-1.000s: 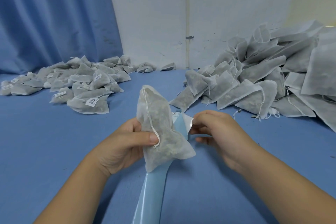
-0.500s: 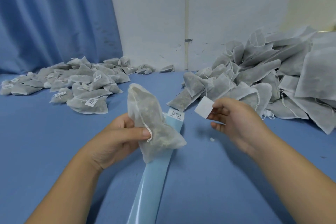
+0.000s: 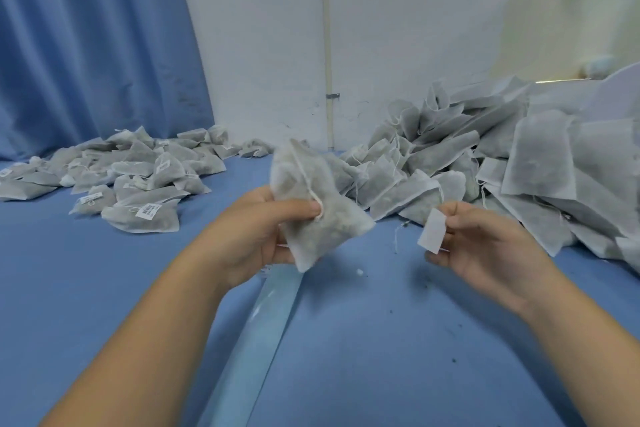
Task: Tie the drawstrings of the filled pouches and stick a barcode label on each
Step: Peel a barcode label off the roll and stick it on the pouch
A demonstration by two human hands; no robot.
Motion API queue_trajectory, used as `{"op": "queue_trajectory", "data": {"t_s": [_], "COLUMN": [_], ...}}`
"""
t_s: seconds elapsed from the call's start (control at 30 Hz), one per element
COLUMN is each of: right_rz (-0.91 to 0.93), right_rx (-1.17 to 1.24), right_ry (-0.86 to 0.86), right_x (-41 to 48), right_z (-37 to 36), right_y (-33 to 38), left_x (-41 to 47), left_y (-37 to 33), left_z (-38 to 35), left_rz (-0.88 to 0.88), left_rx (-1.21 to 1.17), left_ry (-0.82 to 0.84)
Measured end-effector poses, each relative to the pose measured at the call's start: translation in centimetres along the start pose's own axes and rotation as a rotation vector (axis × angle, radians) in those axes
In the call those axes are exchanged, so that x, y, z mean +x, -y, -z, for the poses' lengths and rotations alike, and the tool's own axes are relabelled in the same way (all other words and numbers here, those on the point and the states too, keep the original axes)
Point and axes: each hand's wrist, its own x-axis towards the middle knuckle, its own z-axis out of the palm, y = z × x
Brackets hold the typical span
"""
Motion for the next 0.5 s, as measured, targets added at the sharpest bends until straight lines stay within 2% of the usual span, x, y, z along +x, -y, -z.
{"op": "queue_trajectory", "data": {"t_s": [0.1,0.23,0.33,0.5], "right_rz": [0.048,0.123,0.158,0.084], "right_rx": [0.042,-0.025,-0.17,-0.549], "right_ry": [0.124,0.129,0.102,0.109], "right_x": [-0.9,-1.1,-0.9,-0.9], "right_z": [0.4,0.7,1.2,1.7], "right_y": [0.9,0.9,0.9,0.5], "left_x": [2.2,4.8,5.8,6.1], "left_y": [0.4,1.7,3.7,6.1], "left_z": [-4.0,-7.6,-9.1,-9.8], "left_rz": [0.063,0.06,0.07,0.088], "left_rx": [0.032,0.028,-0.007,-0.091], "left_ry": [0.033,0.013,-0.019,0.027]}}
